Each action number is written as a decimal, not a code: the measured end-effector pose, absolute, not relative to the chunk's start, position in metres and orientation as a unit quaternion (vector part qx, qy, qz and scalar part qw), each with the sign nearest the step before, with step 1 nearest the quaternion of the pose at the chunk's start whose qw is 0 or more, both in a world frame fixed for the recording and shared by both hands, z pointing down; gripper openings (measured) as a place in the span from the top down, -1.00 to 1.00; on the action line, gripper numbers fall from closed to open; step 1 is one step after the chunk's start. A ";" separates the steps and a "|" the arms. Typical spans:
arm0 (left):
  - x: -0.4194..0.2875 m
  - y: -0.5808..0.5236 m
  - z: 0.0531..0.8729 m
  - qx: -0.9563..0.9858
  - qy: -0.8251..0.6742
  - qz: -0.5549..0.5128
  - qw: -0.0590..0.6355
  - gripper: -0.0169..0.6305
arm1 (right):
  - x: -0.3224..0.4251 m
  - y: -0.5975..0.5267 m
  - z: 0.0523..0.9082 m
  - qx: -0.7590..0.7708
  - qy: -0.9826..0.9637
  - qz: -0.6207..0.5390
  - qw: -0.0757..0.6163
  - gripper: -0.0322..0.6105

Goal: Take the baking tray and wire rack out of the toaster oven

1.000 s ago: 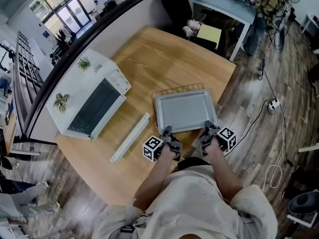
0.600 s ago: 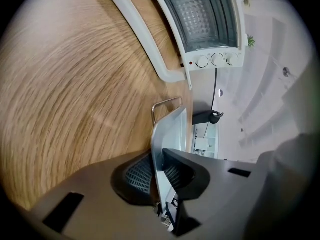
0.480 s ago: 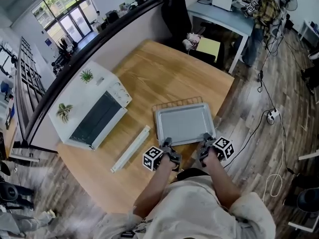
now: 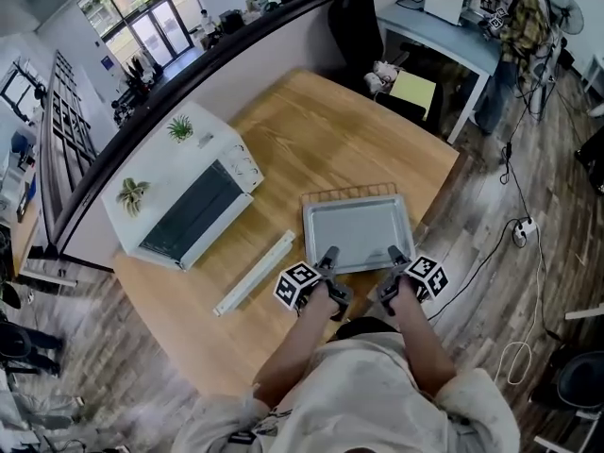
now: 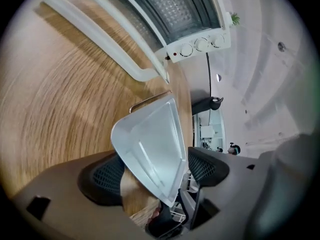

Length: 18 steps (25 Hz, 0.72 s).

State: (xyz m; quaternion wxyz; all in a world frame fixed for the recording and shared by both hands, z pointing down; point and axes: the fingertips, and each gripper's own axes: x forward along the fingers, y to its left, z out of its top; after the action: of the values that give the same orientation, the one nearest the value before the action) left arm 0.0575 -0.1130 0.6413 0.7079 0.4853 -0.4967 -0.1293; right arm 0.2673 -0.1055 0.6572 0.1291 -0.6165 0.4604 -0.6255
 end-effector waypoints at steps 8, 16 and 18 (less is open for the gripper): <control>0.054 -0.107 0.640 0.513 -0.526 -0.053 0.676 -0.43 | 0.275 -0.103 0.660 -0.652 0.455 -0.603 0.066 -0.07; 0.038 -0.101 0.627 0.549 -0.566 -0.016 0.615 -0.43 | 0.284 -0.102 0.643 -0.687 0.488 -0.538 -0.007 -0.20; 0.034 -0.098 0.622 0.556 -0.573 -0.013 0.602 -0.43 | 0.285 -0.103 0.634 -0.694 0.505 -0.512 -0.023 -0.22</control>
State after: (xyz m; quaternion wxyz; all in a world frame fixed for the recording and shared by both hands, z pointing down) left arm 0.0338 -0.0983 0.6225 0.6020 0.5562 -0.5728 -0.0129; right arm 0.2854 -0.1030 0.6343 -0.0227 -0.6943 0.5049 -0.5124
